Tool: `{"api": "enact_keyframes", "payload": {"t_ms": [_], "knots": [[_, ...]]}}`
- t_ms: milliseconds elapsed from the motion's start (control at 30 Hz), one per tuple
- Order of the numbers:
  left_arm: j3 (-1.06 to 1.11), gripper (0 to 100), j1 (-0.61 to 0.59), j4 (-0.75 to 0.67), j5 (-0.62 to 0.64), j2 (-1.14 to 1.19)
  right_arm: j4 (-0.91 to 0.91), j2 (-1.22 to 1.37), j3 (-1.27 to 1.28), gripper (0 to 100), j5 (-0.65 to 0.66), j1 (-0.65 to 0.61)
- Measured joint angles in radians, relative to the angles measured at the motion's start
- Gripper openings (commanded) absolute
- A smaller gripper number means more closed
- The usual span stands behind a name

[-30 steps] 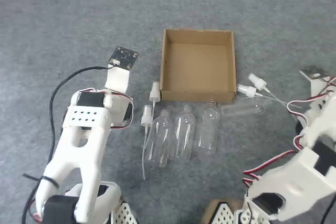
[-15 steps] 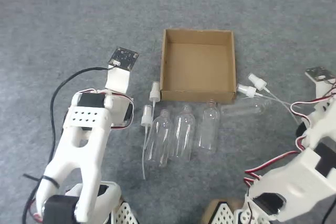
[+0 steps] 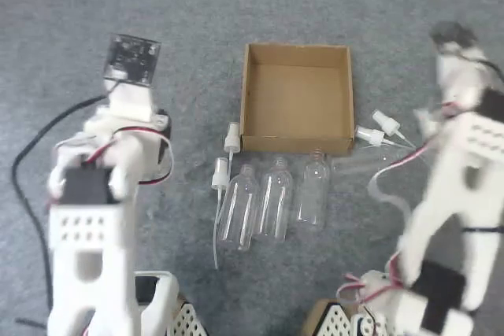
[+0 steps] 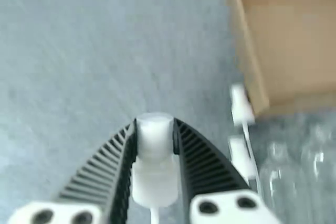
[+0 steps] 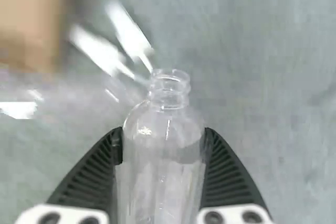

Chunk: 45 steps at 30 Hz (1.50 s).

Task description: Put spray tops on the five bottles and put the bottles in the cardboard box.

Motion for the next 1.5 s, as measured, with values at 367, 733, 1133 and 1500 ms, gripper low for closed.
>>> {"api": "enact_keyframes", "payload": {"t_ms": [367,733,1133,1500], "knots": [[-0.092,1,0.000,-0.173,0.252,-0.215,-0.201,-0.229,0.229,0.6,-0.275,-0.700],[-0.075,1,-0.002,-0.393,0.589,-0.258,-0.578,-0.557,0.703,0.6,-0.316,-1.007],[0.064,1,0.115,-0.586,0.644,-0.255,-0.784,-0.600,0.905,0.7,-0.316,-1.091],[0.186,1,0.074,-0.724,0.624,-0.255,-0.865,-0.600,0.934,0.7,-0.316,-1.091]]}}
